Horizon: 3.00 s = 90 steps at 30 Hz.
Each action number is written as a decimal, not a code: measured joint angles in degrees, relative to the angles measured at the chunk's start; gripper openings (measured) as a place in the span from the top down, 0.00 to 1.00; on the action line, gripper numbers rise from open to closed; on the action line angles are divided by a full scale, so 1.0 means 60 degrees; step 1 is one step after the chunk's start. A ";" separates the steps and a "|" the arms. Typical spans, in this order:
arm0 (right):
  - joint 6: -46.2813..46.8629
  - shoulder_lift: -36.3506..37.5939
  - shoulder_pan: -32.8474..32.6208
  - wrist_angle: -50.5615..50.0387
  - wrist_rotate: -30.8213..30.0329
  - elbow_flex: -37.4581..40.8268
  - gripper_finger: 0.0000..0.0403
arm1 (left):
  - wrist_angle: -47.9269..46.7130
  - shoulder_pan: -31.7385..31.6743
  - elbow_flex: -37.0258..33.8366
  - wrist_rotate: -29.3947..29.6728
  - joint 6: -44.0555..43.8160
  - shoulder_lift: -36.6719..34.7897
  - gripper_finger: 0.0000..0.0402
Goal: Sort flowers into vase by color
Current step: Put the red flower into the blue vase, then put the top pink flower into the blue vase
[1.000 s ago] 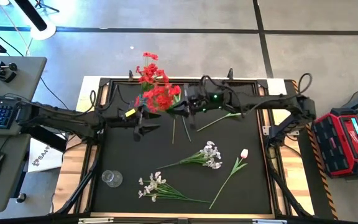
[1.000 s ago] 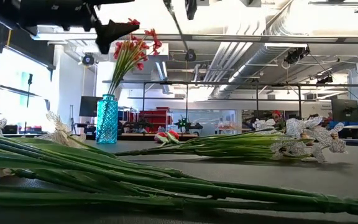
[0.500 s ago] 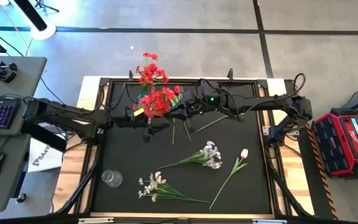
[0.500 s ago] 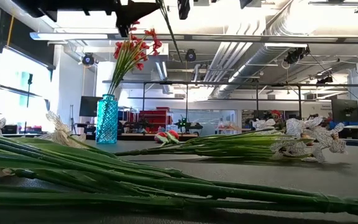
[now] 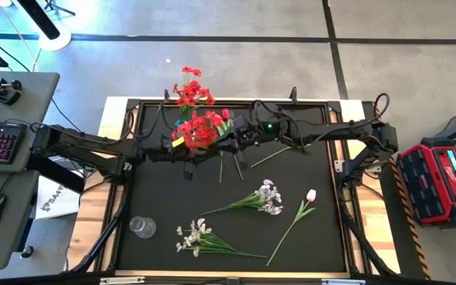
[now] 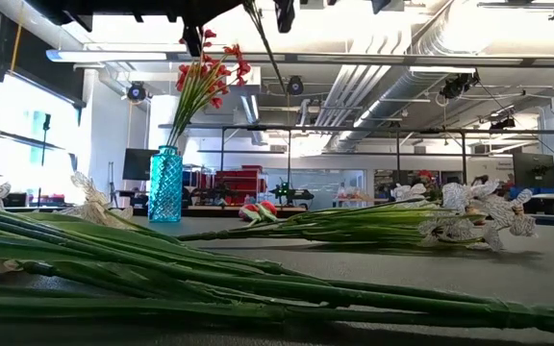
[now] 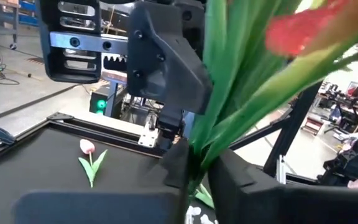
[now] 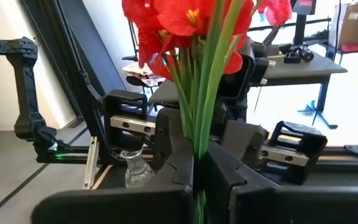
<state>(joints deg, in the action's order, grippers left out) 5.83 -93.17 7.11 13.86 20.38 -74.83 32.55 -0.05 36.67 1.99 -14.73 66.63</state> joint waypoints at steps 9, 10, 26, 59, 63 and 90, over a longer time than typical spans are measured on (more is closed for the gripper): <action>0.1237 0.0305 0.0217 -0.1558 -0.0383 0.0000 0.69 | -0.2104 0.0000 0.0004 0.1619 0.0049 -0.0729 0.99; 0.1371 0.0452 0.0258 -0.1956 -0.0577 0.0000 0.65 | -0.2425 -0.0003 0.0004 0.1891 0.0052 -0.0932 0.99; 0.1765 0.1678 0.0377 -0.6119 -0.4204 0.0000 0.54 | -0.6438 -0.0007 0.0004 0.6871 0.1649 -0.5085 0.99; 0.1952 0.1581 0.0930 -0.7291 -0.4833 0.0000 0.55 | -0.6558 -0.2991 -0.0051 0.4990 0.0732 -0.3877 0.99; 0.1952 0.1578 0.0938 -0.7314 -0.4837 0.0000 0.55 | -0.6683 -0.2991 -0.0051 0.5196 0.0620 -0.3761 0.98; 0.5319 0.1574 0.0938 -1.0263 -0.5047 0.0000 0.43 | -0.9267 -0.2987 -0.0030 0.4631 -0.1959 -0.3614 0.46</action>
<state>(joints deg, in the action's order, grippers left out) 37.74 -83.72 12.73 -47.72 -9.91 -74.83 -23.05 -17.98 36.48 29.77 -26.48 44.95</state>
